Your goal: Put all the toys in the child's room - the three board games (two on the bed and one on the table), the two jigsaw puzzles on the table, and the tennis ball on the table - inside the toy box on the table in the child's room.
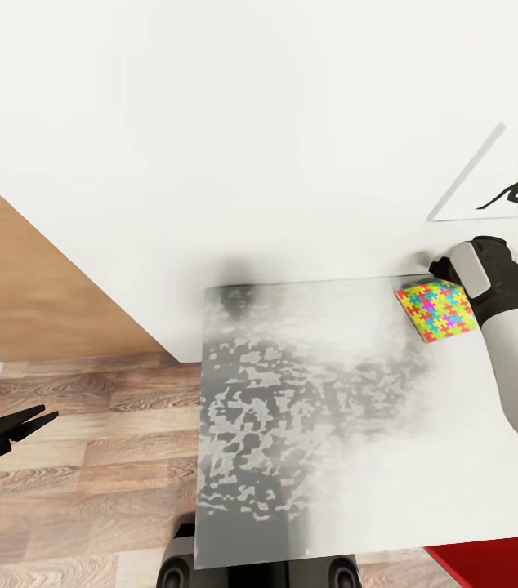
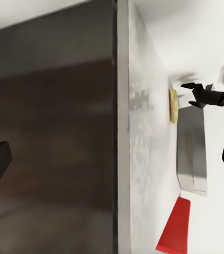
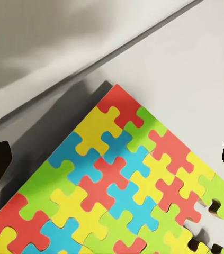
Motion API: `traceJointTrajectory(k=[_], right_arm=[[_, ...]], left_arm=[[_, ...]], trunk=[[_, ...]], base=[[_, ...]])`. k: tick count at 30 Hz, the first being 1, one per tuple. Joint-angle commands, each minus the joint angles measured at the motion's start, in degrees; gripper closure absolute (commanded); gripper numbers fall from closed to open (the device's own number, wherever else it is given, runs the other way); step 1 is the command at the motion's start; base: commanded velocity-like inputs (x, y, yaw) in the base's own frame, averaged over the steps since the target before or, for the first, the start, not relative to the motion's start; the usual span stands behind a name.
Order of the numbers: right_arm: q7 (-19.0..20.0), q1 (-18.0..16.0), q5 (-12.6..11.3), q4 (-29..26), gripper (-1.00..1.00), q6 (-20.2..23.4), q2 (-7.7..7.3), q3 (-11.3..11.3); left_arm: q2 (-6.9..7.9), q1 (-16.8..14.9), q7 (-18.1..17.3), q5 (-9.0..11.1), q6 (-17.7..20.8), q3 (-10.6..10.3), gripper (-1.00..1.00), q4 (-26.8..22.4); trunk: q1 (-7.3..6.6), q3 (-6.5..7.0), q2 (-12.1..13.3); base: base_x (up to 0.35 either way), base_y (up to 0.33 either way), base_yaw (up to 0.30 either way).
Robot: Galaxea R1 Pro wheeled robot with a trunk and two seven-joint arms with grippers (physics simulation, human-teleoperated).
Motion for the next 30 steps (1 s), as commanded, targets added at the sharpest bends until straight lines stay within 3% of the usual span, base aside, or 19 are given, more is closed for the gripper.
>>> traceJointTrajectory(k=[1,30], right_arm=[[-0.49,-0.04,-0.57,-0.05,-1.00,0.16,-0.05,0.27],[-0.49,-0.02,-0.65,0.00,-1.00,0.16,-0.14,0.29]], left_arm=[[0.01,-0.02,-0.25,-0.06,0.61,0.01,-1.00,-0.01],[0.09,-0.02,-0.25,-0.06,0.61,0.04,-1.00,-0.01]], trunk=[[0.03,-0.07,-0.08],[0.03,-0.07,-0.08]], base=[[0.000,0.000,0.000],[0.000,0.000,0.000]])
